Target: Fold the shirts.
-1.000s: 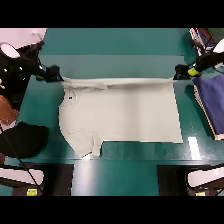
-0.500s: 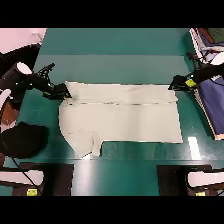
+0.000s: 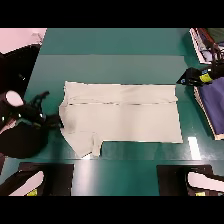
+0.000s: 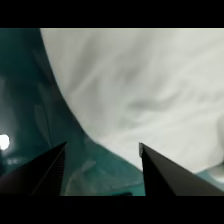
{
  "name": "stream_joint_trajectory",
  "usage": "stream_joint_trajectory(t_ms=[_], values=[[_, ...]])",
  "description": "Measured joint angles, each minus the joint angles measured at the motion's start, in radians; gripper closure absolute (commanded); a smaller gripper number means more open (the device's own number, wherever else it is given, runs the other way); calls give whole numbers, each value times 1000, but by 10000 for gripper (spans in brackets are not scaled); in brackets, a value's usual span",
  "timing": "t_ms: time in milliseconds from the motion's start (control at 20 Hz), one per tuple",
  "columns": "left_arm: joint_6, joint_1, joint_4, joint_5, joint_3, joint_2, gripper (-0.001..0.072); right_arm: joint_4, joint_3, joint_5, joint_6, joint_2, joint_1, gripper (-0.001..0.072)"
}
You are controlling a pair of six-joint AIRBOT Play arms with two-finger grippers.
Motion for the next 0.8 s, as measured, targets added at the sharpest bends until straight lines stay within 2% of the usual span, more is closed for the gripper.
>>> stream_joint_trajectory(t_ms=[200, 550, 650, 700, 800], values=[[-26, 0, -78, 8, -169, 86, 171, 2, 0, -5, 0, 18, 0, 313], [-14, -6, -240, 127, -308, 117, 186, 6, 0, -7, -1, 24, 0, 314], [-9, -40, -256, 190, -325, 117, 603, 8, 0, -7, 0, 24, 0, 314], [-8, -60, -256, 221, -331, 117, 680, 9, 0, -6, 0, 24, 0, 314], [-4, -98, -274, 267, -329, 116, 681, 9, 0, 7, -1, 24, 0, 315]])
